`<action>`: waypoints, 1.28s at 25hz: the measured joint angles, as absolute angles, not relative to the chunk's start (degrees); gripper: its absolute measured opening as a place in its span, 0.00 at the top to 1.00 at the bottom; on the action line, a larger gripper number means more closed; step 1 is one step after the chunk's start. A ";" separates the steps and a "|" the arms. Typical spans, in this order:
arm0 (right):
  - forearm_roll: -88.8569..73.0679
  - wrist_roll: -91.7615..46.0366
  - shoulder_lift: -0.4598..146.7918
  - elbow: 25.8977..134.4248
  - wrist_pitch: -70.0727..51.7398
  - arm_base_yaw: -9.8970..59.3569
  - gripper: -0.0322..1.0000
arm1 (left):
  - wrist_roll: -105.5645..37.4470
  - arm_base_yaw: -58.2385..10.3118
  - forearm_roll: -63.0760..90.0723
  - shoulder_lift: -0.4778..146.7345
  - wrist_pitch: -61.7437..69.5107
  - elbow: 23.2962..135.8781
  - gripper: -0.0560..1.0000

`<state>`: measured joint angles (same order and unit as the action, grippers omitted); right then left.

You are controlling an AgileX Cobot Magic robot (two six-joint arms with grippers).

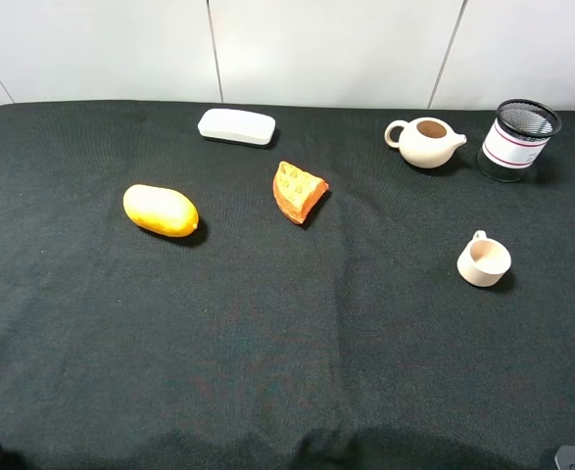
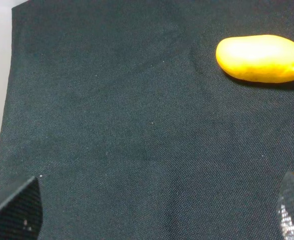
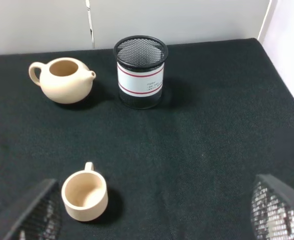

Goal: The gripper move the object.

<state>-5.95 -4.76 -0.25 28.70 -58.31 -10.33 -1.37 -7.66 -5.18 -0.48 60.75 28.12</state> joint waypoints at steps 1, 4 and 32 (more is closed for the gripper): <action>-5.95 -5.68 -0.25 28.70 -58.31 -10.33 0.41 | -1.37 -7.66 -5.18 -0.48 60.75 28.12 0.01; -5.95 -6.73 -0.25 28.70 -58.31 -10.33 0.41 | -1.37 -7.66 -5.18 -0.48 60.75 28.12 0.01; -0.63 -2.87 -0.25 28.70 -58.37 5.60 0.30 | -1.37 -7.66 -5.18 -0.48 60.75 28.12 0.01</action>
<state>-0.63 -2.87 -0.25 28.70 -58.37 5.60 -1.37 -7.66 -5.18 -0.48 60.75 28.12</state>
